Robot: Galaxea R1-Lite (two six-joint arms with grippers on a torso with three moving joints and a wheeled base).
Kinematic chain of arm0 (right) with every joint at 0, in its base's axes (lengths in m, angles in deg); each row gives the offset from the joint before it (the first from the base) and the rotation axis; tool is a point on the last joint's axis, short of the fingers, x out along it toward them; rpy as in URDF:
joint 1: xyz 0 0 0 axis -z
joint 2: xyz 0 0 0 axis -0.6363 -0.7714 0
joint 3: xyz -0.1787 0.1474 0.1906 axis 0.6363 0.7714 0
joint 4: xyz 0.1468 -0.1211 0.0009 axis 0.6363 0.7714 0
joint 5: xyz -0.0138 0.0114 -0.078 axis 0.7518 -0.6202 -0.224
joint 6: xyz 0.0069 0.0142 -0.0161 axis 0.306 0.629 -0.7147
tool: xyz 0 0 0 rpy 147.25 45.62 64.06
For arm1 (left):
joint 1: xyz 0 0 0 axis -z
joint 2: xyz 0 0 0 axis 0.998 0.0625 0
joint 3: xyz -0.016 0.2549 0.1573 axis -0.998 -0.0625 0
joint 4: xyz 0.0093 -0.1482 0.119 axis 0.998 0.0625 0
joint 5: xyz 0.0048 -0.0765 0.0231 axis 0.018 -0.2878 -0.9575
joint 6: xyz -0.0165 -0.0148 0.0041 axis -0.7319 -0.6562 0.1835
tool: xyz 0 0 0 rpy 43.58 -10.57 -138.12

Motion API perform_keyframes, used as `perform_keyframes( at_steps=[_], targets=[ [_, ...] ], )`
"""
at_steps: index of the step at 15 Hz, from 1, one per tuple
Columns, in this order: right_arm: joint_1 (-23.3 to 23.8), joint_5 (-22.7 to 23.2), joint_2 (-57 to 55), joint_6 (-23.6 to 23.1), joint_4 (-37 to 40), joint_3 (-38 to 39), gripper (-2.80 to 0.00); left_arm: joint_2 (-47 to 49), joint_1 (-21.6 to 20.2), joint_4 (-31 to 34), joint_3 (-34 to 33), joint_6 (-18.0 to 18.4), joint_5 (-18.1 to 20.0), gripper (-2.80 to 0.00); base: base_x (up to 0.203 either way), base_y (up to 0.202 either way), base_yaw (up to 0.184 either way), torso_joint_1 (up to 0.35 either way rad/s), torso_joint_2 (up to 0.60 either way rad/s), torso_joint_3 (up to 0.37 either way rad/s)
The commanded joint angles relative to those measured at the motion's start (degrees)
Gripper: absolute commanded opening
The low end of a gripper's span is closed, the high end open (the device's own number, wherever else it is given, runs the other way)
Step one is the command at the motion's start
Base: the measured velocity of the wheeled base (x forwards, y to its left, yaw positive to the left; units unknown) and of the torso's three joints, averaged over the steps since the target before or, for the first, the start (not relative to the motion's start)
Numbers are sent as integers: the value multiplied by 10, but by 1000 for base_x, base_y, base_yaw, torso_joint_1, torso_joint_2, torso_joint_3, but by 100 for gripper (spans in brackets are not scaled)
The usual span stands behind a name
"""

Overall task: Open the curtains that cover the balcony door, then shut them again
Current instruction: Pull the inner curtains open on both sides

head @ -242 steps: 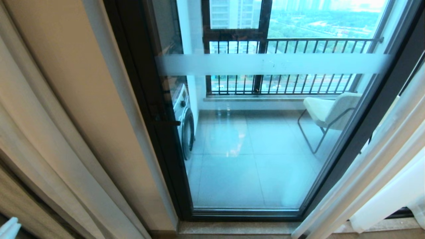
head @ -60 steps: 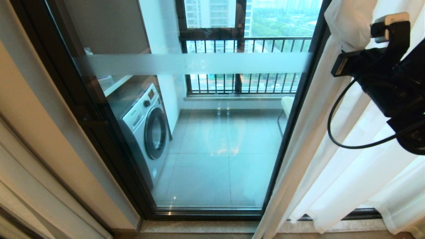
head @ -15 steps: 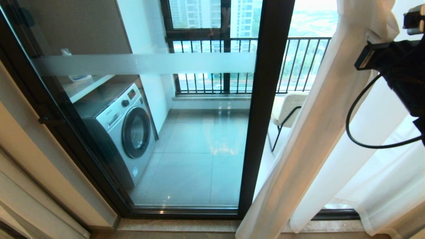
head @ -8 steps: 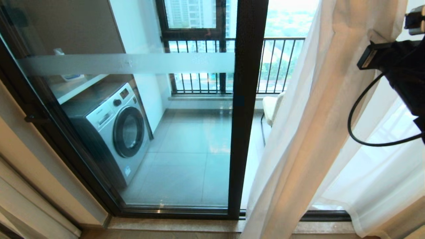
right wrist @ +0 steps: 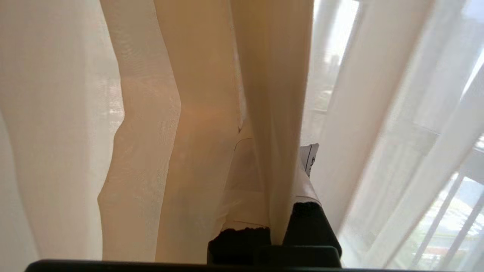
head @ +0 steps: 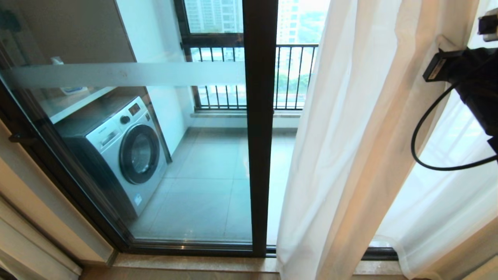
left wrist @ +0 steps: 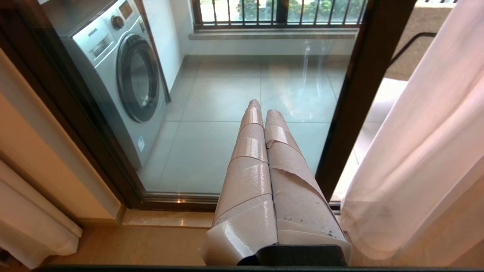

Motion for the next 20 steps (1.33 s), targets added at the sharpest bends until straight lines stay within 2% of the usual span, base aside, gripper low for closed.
perform_keyframes(
  at_steps=[1,20],
  targets=[
    [4,-1,1,0,-4,-1,-280,0,0,0,0,0,0,-280,0,-185,3,4,2,-1],
    [37,-1,-10,2,-7,-52,-280,0,0,0,0,0,0,-280,0,-185,3,2,2,2]
  ],
)
